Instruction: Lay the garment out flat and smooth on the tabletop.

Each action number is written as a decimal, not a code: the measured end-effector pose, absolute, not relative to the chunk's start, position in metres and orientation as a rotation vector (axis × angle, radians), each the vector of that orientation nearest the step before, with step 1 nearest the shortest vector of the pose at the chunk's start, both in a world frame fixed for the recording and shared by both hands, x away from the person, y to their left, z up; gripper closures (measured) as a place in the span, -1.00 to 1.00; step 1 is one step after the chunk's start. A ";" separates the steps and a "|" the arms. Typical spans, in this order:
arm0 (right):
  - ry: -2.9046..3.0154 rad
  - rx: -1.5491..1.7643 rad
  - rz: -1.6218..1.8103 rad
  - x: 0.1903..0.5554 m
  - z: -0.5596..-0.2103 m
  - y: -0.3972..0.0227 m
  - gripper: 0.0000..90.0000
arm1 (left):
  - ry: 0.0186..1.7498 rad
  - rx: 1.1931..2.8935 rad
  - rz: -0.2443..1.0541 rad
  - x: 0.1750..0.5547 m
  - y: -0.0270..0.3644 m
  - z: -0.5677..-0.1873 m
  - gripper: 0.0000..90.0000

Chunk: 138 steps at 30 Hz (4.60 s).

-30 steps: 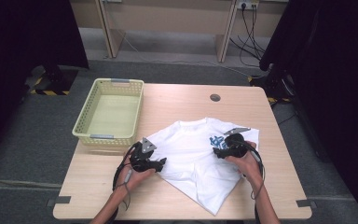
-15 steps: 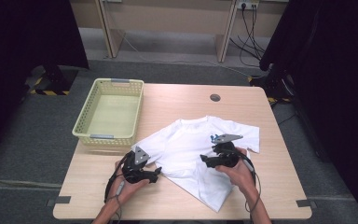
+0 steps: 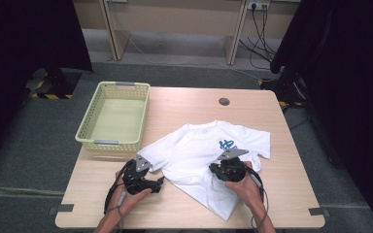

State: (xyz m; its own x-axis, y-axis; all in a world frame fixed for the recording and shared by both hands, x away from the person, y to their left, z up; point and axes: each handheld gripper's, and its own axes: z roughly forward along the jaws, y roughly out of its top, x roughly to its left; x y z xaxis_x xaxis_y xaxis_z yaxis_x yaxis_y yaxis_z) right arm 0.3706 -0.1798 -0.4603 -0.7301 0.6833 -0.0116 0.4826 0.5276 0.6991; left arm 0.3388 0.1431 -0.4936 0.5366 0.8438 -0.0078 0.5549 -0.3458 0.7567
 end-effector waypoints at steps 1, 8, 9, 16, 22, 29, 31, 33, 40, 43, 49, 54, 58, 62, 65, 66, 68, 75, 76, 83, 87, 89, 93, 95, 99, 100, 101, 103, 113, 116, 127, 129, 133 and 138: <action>2.469 0.967 1.014 0.366 -0.457 -0.186 0.91 | 1.129 2.046 0.507 0.339 0.143 -0.494 -0.81; 2.326 1.028 1.060 0.321 -0.439 -0.251 0.93 | 1.129 2.046 0.507 0.339 0.143 -0.494 -0.81; 2.310 1.039 1.061 0.314 -0.439 -0.260 0.93 | 1.128 2.047 0.507 0.339 0.143 -0.494 -0.81; 2.198 1.169 1.055 0.261 -0.454 -0.319 0.92 | 1.128 2.047 0.507 0.339 0.143 -0.494 -0.81; 2.128 1.287 0.987 0.232 -0.461 -0.343 0.63 | 1.128 2.046 0.507 0.339 0.143 -0.494 -0.81; 2.116 1.290 0.998 0.253 -0.447 -0.327 0.19 | 1.128 2.046 0.507 0.339 0.143 -0.494 -0.81; 2.145 1.281 0.973 0.263 -0.448 -0.319 0.16 | 1.128 2.046 0.507 0.339 0.143 -0.494 -0.81; 2.150 1.279 0.913 0.270 -0.452 -0.315 0.16 | 1.128 2.046 0.507 0.339 0.143 -0.494 -0.81; 2.162 1.333 0.811 0.251 -0.469 -0.330 0.16 | 1.127 2.047 0.506 0.339 0.143 -0.494 -0.81; 2.134 1.356 0.812 0.231 -0.470 -0.343 0.16 | 1.127 2.047 0.506 0.339 0.143 -0.494 -0.81; 2.045 1.415 0.838 0.212 -0.466 -0.366 0.15 | 1.127 2.047 0.506 0.339 0.143 -0.494 -0.81; 2.042 1.362 0.886 0.218 -0.452 -0.358 0.11 | 1.127 2.047 0.506 0.339 0.143 -0.494 -0.81; 2.059 1.337 0.928 0.232 -0.446 -0.351 0.09 | 1.127 2.047 0.506 0.339 0.143 -0.494 -0.81; 2.098 1.361 0.879 0.248 -0.456 -0.345 0.08 | 1.127 2.047 0.506 0.339 0.143 -0.494 -0.81; 2.127 1.377 0.838 0.250 -0.465 -0.345 0.08 | 1.126 2.047 0.506 0.339 0.143 -0.494 -0.81; 2.131 1.386 0.823 0.248 -0.467 -0.346 0.08 | 1.127 2.047 0.506 0.339 0.143 -0.494 -0.81; 2.131 1.389 0.800 0.240 -0.469 -0.348 0.07 | 1.126 2.048 0.506 0.339 0.143 -0.494 -0.81; 2.067 1.442 0.770 0.211 -0.472 -0.367 0.02 | 1.127 2.048 0.506 0.339 0.143 -0.494 -0.81; 2.057 1.449 0.765 0.210 -0.472 -0.369 0.02 | 1.127 2.048 0.506 0.339 0.143 -0.494 -0.81; 2.066 1.397 0.820 0.225 -0.461 -0.358 -0.04 | 1.125 2.048 0.503 0.339 0.143 -0.494 -0.81; 2.115 1.335 0.884 0.250 -0.454 -0.337 -0.07 | 1.064 2.035 0.543 0.338 0.145 -0.492 -0.67; 2.148 1.303 0.909 0.262 -0.453 -0.326 -0.10 | 1.053 2.022 0.588 0.340 0.146 -0.488 -0.67; 2.190 1.274 0.944 0.285 -0.453 -0.309 -0.14 | 1.034 1.982 0.517 0.342 0.136 -0.474 -0.69; 2.206 1.261 0.936 0.294 -0.455 -0.301 -0.15 | 1.021 1.989 0.468 0.344 0.125 -0.472 -0.69; 2.257 1.236 0.943 0.308 -0.458 -0.287 -0.17 | 1.047 2.054 0.353 0.351 0.104 -0.478 -0.70; 2.270 1.232 0.944 0.311 -0.459 -0.284 -0.17 | 1.060 2.065 0.358 0.355 0.101 -0.481 -0.70; 2.283 1.234 0.938 0.315 -0.461 -0.282 -0.18 | 1.073 2.078 0.374 0.359 0.098 -0.483 -0.70; 2.298 1.242 0.904 0.323 -0.466 -0.279 -0.19 | 1.079 2.094 0.412 0.366 0.094 -0.486 -0.72; 2.260 1.309 0.881 0.346 -0.472 -0.291 -0.19 | 1.046 2.113 0.452 0.413 0.081 -0.486 -0.76; 2.224 1.347 0.896 0.353 -0.473 -0.299 -0.17 | 1.038 2.115 0.448 0.418 0.081 -0.486 -0.76; 2.201 1.358 0.906 0.353 -0.464 -0.298 -0.21 | 0.985 2.026 0.459 0.384 0.100 -0.476 -0.80; 2.206 1.345 0.924 0.352 -0.460 -0.293 -0.20 | 0.971 2.024 0.463 0.373 0.106 -0.475 -0.81; 2.248 1.287 0.948 0.355 -0.455 -0.274 -0.17 | 0.990 2.030 0.451 0.351 0.120 -0.483 -0.80; 2.307 1.219 0.965 0.366 -0.456 -0.247 -0.10 | 1.027 2.063 0.439 0.338 0.133 -0.493 -0.82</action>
State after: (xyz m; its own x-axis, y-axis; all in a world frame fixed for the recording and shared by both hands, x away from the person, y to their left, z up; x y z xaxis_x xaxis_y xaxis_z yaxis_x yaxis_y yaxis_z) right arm 0.3664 -0.2472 -0.4564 -0.5645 0.8254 0.0030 0.5817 0.3952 0.7110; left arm 0.3381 0.1335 -0.4928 0.6146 0.7882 -0.0333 0.5211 -0.3739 0.7672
